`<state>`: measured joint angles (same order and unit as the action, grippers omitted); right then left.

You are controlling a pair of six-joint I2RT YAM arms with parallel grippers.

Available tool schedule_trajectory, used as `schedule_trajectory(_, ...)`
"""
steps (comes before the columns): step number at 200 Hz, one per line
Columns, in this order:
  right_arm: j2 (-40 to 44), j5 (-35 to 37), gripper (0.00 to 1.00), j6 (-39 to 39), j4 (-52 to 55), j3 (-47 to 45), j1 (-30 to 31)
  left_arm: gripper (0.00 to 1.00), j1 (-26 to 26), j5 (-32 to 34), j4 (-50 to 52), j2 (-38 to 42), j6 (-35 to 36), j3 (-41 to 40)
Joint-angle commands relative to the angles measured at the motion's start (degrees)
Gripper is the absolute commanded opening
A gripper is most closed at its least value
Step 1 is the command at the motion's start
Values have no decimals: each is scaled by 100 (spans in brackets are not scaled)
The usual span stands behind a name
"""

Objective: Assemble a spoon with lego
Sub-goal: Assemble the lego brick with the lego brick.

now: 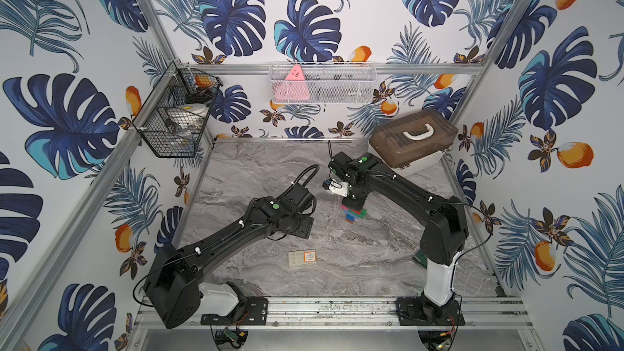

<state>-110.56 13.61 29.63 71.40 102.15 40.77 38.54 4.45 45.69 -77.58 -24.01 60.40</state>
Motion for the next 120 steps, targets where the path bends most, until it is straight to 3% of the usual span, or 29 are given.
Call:
schedule_trajectory(1,61,-76,25,-179,181,110,-8,70,2,74,66,-16,82,64)
schedule_trajectory(120,-59,-464,26,-361,384,249,-181,70,4,73,115,-66,116,156)
